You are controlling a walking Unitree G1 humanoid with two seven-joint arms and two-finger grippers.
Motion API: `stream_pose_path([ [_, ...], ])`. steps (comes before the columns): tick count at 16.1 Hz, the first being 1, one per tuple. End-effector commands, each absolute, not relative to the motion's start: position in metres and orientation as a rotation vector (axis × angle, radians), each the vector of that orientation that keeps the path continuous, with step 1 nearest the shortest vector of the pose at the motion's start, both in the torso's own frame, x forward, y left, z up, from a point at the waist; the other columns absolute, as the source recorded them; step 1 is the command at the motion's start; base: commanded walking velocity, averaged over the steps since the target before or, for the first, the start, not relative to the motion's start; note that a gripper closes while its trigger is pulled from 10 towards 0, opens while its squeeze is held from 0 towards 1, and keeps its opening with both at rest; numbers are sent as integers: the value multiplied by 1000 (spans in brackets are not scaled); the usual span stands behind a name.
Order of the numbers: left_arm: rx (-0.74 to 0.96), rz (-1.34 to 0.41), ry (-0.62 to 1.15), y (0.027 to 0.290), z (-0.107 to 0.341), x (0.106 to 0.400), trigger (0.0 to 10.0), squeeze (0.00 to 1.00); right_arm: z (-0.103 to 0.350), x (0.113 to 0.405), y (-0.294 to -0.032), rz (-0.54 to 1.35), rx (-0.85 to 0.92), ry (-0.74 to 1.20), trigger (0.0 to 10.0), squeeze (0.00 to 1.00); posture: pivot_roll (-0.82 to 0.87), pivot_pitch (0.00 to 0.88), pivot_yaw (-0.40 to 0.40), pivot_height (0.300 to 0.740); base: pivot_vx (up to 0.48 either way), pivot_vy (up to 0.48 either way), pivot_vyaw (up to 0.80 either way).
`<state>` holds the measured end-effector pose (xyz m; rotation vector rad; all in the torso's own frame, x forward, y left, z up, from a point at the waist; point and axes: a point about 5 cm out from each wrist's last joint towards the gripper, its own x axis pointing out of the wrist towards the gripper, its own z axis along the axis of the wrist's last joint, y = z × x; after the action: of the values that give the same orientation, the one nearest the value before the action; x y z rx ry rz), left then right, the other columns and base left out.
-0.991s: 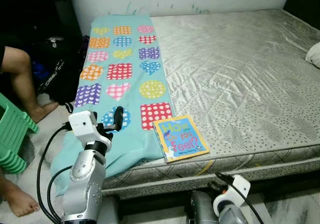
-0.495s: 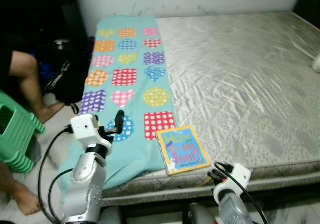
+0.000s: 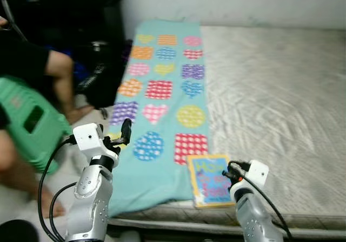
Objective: Clean up the room
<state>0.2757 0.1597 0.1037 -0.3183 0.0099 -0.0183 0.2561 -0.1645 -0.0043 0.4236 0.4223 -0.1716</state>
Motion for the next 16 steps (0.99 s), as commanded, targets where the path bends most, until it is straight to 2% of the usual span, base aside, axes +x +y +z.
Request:
stream_pose_path([
  [1,-281,-47,-15,157,110,278,10000,0,151,332,-147,11,67,-145,10000,0,-92,0,26,721,0,0,0],
  [3,-272,-53,-29,156,115,281,10000,0,156,335,-150,4,49,-163,10000,0,-92,0,31,740,0,0,0],
  [16,-212,-111,-53,150,122,283,10000,0,164,337,-161,-63,33,-195,10000,0,-91,0,48,740,0,0,0],
])
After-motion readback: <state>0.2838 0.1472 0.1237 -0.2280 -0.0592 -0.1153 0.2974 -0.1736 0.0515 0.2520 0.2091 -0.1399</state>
